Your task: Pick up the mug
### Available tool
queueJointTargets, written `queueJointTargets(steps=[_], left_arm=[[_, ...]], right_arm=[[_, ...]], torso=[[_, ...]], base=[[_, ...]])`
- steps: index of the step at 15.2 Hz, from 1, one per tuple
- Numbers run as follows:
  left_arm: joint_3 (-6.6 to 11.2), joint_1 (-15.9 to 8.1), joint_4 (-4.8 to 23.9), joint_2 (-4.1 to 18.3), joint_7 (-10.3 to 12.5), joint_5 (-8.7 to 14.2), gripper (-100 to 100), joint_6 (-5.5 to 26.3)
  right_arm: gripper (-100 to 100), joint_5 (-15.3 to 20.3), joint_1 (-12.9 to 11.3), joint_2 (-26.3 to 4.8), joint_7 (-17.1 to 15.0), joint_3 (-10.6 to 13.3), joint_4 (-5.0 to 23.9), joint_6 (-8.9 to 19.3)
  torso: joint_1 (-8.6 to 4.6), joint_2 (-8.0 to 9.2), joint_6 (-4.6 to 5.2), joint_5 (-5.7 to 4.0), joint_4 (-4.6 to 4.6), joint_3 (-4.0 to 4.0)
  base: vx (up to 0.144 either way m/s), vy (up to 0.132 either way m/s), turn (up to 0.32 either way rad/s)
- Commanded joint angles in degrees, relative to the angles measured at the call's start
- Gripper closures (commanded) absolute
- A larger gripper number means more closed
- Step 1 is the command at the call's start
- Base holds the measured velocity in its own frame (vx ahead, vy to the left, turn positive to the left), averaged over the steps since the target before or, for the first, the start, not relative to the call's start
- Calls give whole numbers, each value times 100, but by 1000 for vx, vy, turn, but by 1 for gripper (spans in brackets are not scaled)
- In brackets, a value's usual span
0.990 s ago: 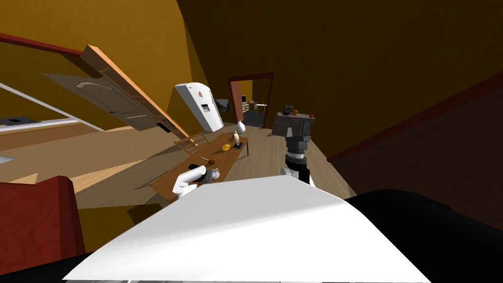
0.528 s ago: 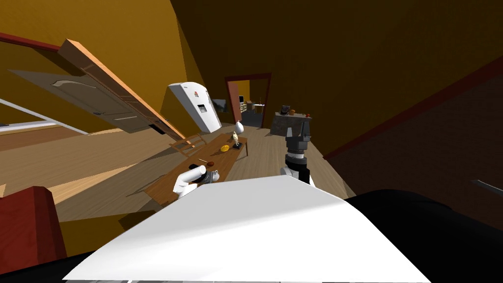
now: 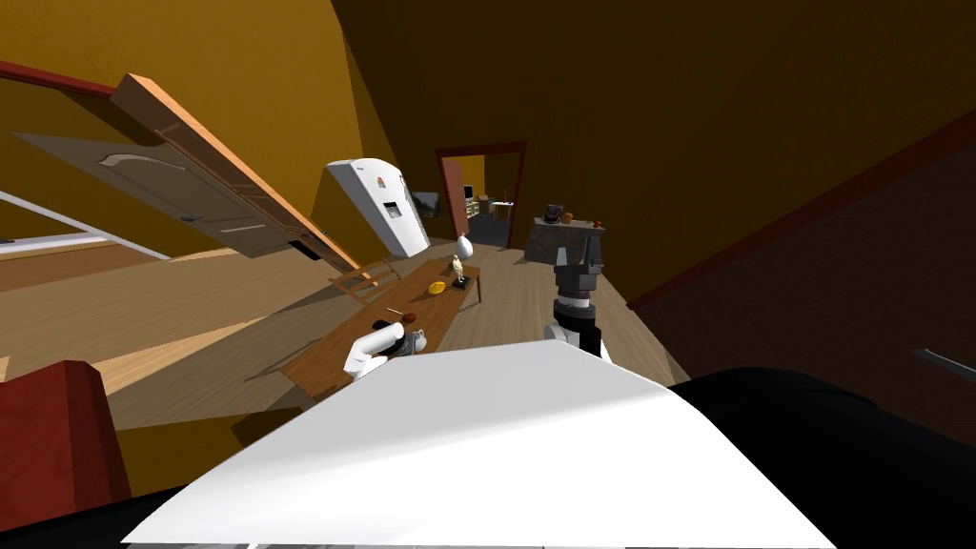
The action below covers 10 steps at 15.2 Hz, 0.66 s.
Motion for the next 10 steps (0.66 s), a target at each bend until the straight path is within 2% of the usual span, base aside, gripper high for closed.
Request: queueJointTargets(steps=[1,4,5,9,10], left_arm=[[0,0,0,0,0,0,100,0],[3,-7,-4,-5,3,9,100,-4],[49,17,-195,20,-10,28,100,207],[100,37,-397,38,-20,56,100,416],[85,20,-307,40,-19,46,100,332]], right_arm=[[0,0,0,0,0,0,0,0],[0,0,0,0,0,0,0,0],[0,0,0,0,0,0,0,0],[0,0,0,0,0,0,0,0],[0,0,0,0,0,0,0,0]], torso=[[0,0,0,0,0,0],[-6,-3,1,-4,-6,-4],[-5,-4,0,-3,-7,-5],[-10,-1,0,-6,-3,-2],[-10,0,0,-6,-2,-1]], base=[[0,0,0],[0,0,0],[0,-7,-5],[3,-11,0],[0,0,0]])
